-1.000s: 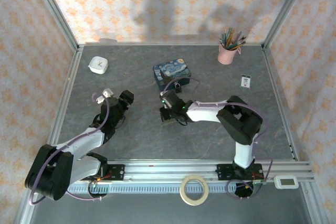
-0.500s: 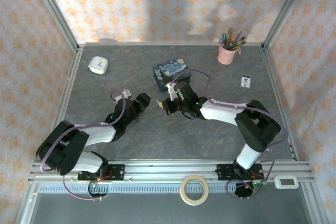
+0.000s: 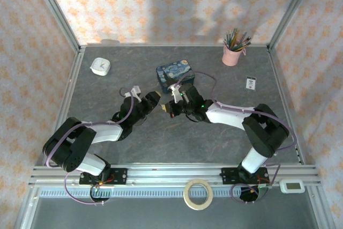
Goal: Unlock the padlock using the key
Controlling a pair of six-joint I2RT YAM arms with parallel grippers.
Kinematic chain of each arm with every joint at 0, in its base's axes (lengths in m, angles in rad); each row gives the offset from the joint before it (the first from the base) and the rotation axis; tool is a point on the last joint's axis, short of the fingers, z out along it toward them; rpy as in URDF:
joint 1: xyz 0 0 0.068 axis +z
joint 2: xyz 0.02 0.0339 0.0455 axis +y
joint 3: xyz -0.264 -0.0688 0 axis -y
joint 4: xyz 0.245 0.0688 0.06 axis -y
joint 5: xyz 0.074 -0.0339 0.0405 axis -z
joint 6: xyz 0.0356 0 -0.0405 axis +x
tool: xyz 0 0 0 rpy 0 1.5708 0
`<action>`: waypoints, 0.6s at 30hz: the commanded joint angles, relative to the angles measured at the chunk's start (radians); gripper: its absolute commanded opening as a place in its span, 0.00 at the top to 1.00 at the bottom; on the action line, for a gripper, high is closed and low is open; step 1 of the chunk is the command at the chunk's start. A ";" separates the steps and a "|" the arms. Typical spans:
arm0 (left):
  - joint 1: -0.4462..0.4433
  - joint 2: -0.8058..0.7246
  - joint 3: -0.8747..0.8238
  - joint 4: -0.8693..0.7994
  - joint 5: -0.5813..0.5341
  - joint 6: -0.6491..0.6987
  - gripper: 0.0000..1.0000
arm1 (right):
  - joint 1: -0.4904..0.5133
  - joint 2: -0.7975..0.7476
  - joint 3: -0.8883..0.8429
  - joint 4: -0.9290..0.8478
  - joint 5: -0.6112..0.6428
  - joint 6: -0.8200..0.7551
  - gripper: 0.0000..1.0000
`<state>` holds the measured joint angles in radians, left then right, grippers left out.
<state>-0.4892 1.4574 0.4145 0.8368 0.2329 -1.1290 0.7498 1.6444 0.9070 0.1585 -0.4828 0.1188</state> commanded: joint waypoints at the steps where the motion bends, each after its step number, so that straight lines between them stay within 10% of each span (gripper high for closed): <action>1: -0.011 0.009 0.013 0.054 0.017 -0.001 0.47 | 0.001 -0.030 0.001 0.031 -0.002 0.010 1.00; 18: -0.025 0.041 0.032 0.073 0.037 -0.016 0.50 | 0.000 -0.024 -0.003 0.081 -0.032 0.040 1.00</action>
<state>-0.5037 1.4841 0.4263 0.8619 0.2554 -1.1362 0.7498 1.6444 0.9070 0.1997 -0.4988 0.1467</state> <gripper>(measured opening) 0.500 0.041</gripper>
